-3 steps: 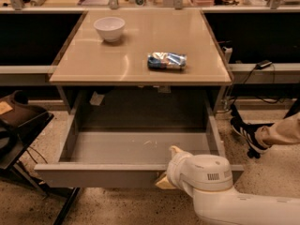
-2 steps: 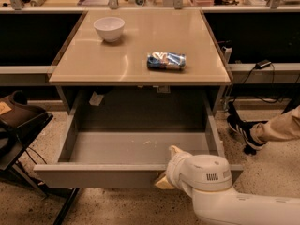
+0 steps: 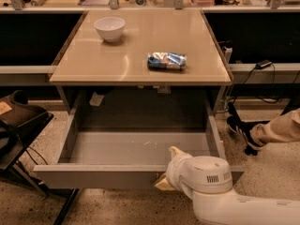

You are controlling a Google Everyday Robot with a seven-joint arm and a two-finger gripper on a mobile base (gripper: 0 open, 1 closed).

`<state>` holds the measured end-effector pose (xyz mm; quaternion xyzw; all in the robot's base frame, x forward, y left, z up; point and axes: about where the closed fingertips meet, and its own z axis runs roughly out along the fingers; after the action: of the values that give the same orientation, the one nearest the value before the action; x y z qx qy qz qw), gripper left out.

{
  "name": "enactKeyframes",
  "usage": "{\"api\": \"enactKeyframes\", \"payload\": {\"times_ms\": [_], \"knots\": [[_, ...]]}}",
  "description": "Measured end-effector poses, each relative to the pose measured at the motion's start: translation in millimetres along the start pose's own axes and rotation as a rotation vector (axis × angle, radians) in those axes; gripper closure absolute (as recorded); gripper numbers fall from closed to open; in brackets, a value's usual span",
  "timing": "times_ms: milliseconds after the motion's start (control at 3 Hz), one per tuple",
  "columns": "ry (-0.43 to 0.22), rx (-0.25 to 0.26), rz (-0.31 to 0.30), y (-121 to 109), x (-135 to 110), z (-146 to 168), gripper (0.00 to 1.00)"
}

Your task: Open top drawer

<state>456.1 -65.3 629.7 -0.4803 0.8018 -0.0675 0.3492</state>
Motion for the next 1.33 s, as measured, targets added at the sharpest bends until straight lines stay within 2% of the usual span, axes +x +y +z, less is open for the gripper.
{"api": "enactKeyframes", "payload": {"times_ms": [1333], "knots": [[0.009, -0.006, 0.014, 10.3, 4.6, -6.4, 1.00]]}}
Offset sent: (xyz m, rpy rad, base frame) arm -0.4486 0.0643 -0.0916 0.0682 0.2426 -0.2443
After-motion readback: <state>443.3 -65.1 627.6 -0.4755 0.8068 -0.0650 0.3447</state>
